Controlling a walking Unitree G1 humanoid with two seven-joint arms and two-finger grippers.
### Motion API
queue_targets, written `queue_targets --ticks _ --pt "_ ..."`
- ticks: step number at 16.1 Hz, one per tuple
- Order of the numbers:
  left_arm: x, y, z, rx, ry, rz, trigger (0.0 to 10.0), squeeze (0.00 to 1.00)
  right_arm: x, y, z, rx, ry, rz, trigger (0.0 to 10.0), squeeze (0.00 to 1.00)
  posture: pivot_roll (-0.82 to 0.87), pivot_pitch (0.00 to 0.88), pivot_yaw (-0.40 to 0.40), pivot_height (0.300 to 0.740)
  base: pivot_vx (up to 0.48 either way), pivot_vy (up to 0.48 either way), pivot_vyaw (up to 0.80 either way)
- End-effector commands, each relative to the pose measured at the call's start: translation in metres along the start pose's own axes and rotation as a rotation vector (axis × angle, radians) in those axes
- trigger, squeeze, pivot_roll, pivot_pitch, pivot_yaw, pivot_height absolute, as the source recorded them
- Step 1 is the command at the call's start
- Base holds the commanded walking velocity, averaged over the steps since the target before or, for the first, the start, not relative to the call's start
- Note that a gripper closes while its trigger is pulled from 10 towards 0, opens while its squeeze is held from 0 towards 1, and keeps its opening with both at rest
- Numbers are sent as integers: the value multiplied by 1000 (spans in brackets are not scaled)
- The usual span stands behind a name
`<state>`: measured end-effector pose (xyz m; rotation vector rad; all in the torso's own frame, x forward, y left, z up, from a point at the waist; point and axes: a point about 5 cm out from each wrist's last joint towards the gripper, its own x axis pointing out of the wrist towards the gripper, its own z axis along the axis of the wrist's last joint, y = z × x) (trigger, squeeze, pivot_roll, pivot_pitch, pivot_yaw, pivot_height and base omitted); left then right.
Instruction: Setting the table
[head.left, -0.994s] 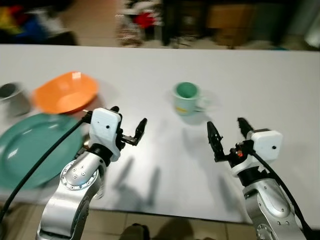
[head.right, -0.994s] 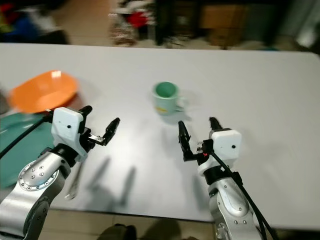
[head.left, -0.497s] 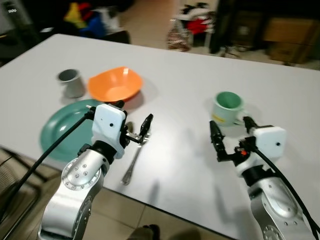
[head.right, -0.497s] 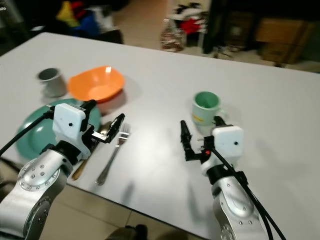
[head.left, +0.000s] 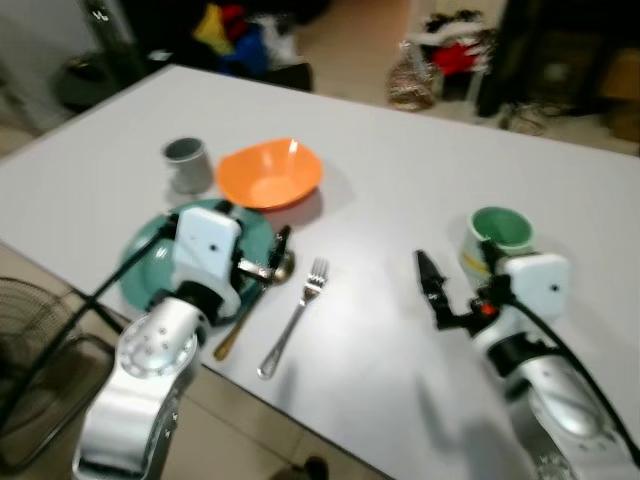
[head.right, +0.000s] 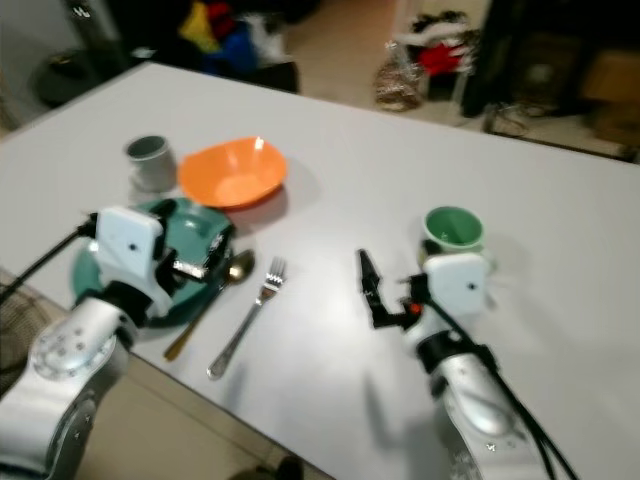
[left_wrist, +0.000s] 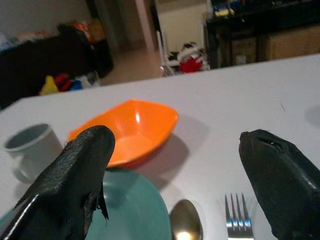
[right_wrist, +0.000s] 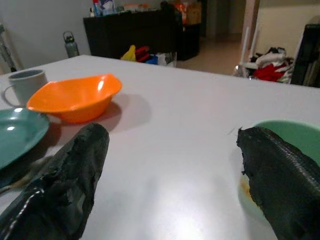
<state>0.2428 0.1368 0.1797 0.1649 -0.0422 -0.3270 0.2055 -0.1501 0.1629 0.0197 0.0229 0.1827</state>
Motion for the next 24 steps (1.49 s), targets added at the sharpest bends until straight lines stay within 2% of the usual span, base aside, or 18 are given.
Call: queue_targets --ticks 1,3,11,15,24 --pt "-2 3 0 10 6 17 10000 0 2 8 5 27 -19 35 10000 1000 28 40 61 740 0 0 800" --pt "-3 2 -3 25 30 14 10000 0 3 9 5 36 -19 42 10000 1000 32 42 55 740 0 0 800" --pt "-5 1 -6 -14 44 18 10000 0 4 7 0 56 6 23 10000 1000 36 52 49 740 0 0 788" --pt "-4 2 -5 -22 44 17 10000 0 4 9 0 77 9 18 10000 1000 39 56 51 740 0 0 0" --pt "-3 3 -6 -29 53 18 10000 0 5 10 -1 85 15 26 10000 1000 39 61 48 740 0 285 0"
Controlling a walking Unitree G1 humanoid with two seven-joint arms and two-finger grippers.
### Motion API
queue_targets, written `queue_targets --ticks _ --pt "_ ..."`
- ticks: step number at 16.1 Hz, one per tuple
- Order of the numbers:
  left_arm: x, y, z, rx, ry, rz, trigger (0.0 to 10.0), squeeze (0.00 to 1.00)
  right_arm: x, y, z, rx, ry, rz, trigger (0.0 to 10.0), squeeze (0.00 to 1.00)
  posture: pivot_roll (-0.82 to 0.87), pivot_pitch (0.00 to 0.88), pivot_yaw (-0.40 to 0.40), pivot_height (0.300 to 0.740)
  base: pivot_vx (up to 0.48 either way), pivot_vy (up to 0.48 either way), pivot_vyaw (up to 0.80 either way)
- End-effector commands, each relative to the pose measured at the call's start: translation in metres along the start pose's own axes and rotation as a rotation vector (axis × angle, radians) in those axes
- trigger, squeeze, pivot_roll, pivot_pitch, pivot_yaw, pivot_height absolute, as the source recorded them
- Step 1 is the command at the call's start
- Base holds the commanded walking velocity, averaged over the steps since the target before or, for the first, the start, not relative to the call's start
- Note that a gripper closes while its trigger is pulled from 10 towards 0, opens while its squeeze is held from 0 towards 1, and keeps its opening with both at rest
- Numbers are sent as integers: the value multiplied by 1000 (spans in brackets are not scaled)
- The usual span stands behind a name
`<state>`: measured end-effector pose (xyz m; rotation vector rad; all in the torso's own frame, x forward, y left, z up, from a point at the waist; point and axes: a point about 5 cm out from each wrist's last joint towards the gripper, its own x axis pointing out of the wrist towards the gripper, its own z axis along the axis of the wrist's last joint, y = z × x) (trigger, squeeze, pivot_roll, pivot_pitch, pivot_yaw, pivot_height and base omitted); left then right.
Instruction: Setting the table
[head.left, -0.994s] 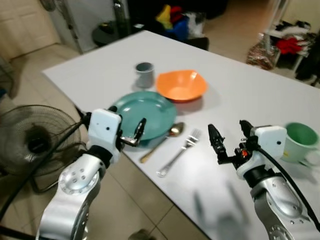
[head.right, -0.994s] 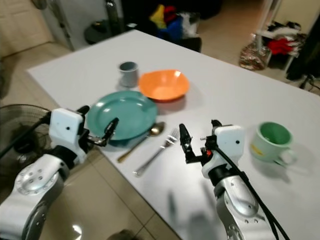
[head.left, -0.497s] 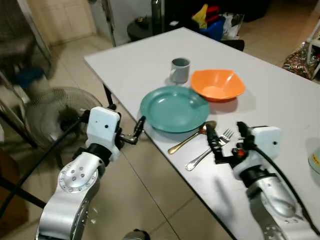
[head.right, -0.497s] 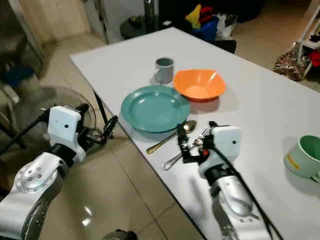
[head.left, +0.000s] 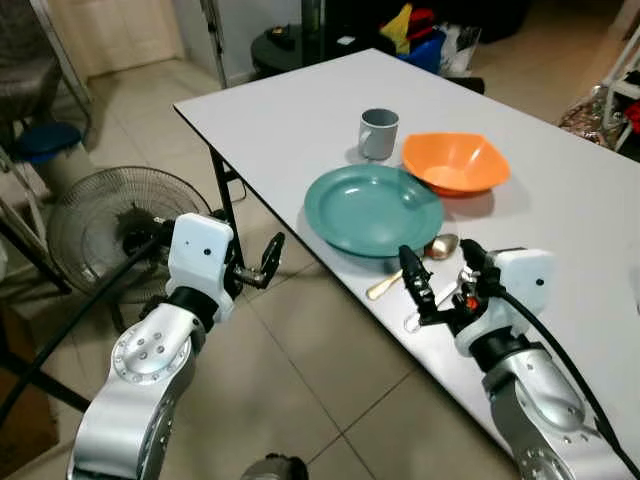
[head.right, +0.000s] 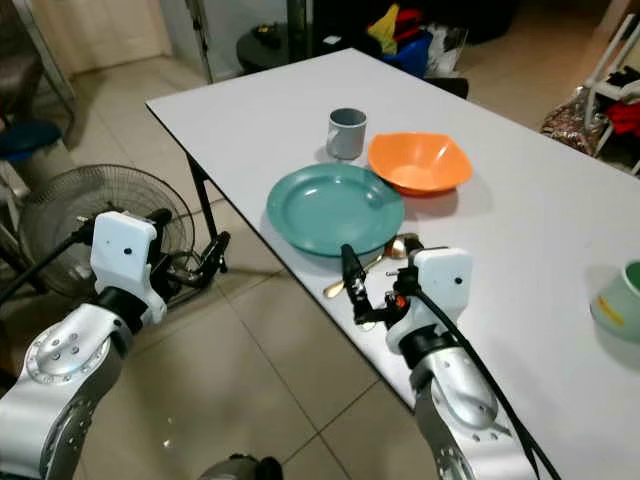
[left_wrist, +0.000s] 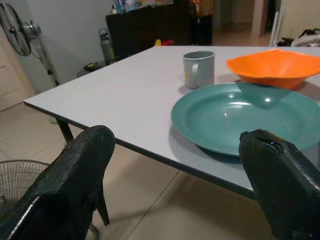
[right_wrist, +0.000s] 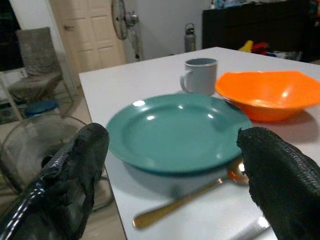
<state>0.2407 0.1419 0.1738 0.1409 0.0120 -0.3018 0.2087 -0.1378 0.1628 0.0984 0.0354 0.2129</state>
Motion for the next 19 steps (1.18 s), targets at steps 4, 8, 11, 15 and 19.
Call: queue_targets --ticks 4,8,11,15,19 --pt "0 0 0 1 5 -2 10000 0 0 -1 -1 7 12 -1 10000 1000 40 62 43 740 0 290 0" --pt "0 1 0 1 8 -2 10000 0 0 -1 -1 9 17 2 10000 1000 40 62 43 740 0 289 0" --pt "0 1 0 1 12 -3 10000 0 1 -1 -2 14 24 1 10000 0 41 64 43 740 0 289 0" --pt "-1 1 0 0 14 -1 10000 0 1 -1 -3 29 33 9 10000 0 42 62 41 740 0 289 0" --pt "-1 2 0 1 16 -2 10000 0 2 0 -3 32 39 14 10000 0 44 60 39 740 0 288 0"
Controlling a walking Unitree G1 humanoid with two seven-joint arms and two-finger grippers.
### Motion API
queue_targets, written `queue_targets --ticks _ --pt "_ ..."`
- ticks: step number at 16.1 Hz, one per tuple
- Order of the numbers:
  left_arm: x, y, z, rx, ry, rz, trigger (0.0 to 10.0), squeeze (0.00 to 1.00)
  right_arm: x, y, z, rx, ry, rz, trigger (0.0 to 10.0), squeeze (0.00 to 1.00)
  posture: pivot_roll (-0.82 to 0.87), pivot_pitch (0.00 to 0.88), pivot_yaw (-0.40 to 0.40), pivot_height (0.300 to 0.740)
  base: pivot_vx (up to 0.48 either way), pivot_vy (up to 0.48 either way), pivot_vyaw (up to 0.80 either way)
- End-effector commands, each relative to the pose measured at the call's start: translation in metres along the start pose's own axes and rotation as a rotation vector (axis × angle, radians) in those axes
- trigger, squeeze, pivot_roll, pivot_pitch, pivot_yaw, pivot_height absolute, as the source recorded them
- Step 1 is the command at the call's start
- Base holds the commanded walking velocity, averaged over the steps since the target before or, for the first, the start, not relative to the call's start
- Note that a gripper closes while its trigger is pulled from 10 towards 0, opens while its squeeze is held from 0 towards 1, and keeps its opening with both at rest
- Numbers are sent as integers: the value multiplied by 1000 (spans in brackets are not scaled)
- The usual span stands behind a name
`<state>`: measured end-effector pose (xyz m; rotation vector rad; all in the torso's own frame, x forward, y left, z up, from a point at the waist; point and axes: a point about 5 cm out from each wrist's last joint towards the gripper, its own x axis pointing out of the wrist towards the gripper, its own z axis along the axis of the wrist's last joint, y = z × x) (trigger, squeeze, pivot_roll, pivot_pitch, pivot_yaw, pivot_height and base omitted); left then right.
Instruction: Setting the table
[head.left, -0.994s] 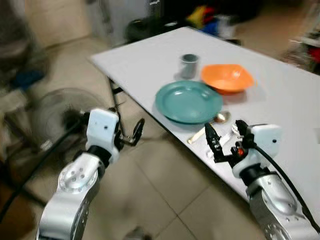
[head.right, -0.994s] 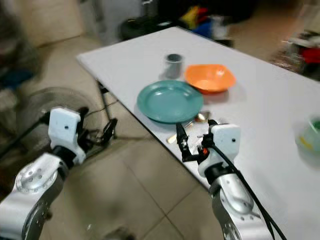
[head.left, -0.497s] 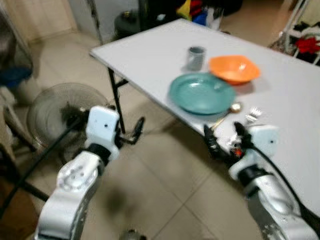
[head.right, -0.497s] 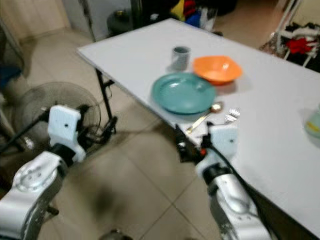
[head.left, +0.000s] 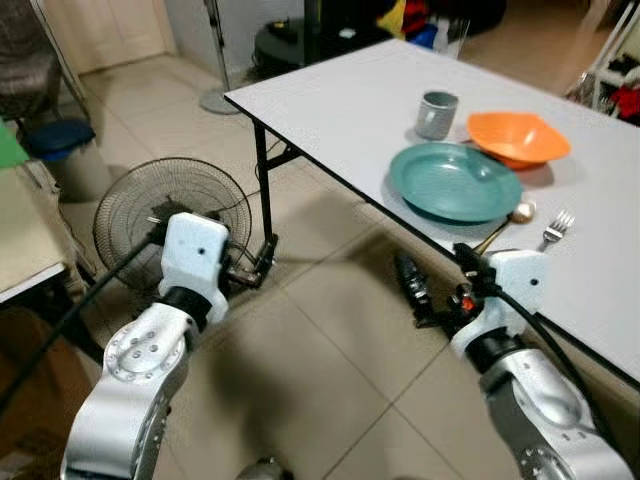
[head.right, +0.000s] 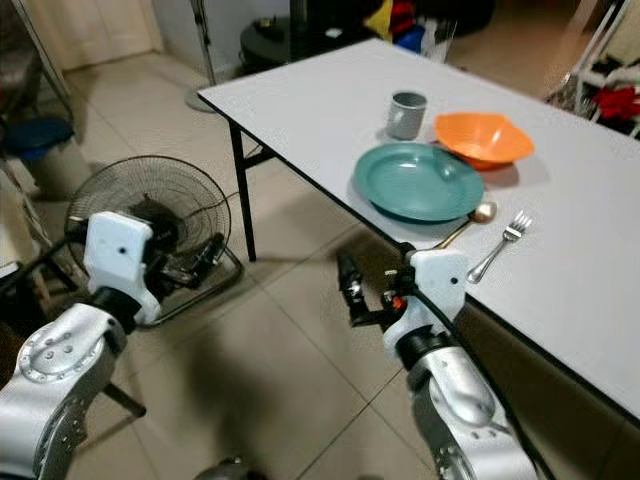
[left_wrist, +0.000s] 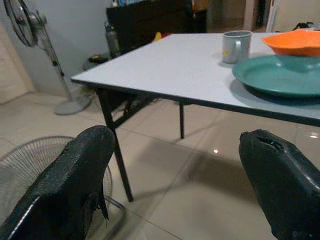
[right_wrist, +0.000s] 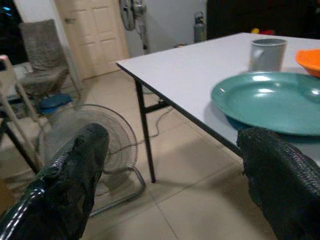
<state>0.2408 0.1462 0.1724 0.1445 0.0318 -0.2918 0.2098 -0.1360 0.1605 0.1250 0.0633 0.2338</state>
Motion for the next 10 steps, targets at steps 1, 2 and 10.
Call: queue_targets --ticks 1,2,10 --pt "0 -2 2 1 -4 -11 10000 0 0 -2 -1 4 15 -5 10000 0 44 59 39 740 0 285 0" --pt "-1 -2 2 0 -2 -11 10000 0 0 -2 -1 5 15 -4 10000 0 44 59 39 740 0 285 0" --pt "-1 -1 1 2 2 -13 10000 0 0 0 -2 8 18 9 10000 0 46 45 37 740 0 288 0"
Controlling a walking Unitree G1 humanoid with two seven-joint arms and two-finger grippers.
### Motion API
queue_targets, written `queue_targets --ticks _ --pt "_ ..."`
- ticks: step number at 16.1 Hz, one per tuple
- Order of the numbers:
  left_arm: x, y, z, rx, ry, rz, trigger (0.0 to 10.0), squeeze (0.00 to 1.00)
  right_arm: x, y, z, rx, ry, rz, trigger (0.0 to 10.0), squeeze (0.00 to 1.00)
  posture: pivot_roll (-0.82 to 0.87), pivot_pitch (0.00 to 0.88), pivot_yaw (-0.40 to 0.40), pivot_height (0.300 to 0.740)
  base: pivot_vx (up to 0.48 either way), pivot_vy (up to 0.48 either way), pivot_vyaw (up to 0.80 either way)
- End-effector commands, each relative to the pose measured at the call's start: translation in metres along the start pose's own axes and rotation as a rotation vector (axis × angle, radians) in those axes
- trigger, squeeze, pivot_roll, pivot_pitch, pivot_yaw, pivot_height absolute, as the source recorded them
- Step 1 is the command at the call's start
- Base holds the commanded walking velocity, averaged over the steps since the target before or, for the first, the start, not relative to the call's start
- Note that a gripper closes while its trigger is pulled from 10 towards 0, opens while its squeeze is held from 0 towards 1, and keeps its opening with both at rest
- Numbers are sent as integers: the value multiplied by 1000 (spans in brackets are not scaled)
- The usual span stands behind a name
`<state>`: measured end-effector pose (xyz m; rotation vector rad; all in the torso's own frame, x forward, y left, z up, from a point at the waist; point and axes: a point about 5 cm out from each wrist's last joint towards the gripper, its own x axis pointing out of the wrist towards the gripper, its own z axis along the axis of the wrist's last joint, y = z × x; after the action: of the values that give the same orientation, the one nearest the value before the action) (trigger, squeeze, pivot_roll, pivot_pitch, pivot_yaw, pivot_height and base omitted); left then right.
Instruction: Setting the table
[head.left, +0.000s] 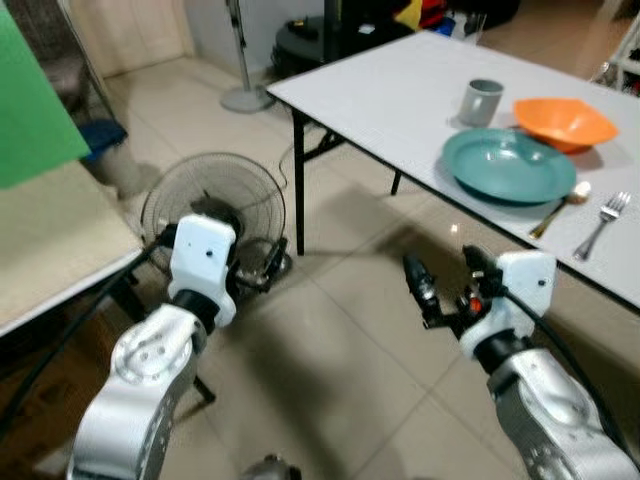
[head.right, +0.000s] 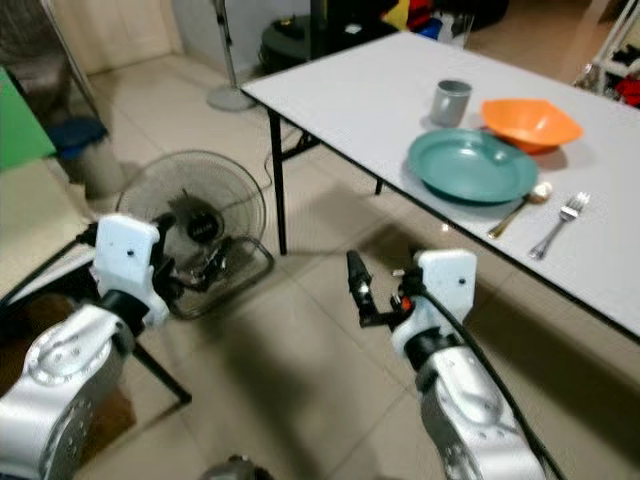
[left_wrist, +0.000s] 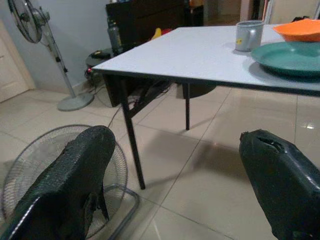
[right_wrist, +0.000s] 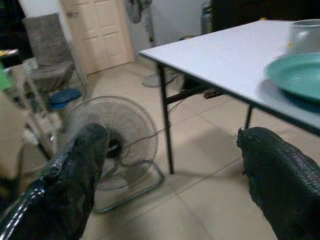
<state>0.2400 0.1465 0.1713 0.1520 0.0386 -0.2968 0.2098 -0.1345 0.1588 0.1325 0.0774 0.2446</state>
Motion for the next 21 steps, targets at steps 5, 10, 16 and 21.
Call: queue_targets --ticks 5,10,16,21 --pt "-2 1 -1 -7 -1 30 10000 0 1 -2 1 -10 7 10 10000 0 46 45 24 740 0 287 0" --pt "-6 13 -6 5 10 126 10000 0 2 -3 1 -8 9 14 10000 0 51 49 16 740 0 285 0" --pt "-10 24 -11 29 12 199 10000 0 3 -11 -1 -20 16 -42 10000 0 51 53 17 740 0 284 0" --pt "-8 23 -10 24 -7 218 10000 0 7 -23 -3 -63 19 -108 10000 0 52 57 -3 740 0 279 0"
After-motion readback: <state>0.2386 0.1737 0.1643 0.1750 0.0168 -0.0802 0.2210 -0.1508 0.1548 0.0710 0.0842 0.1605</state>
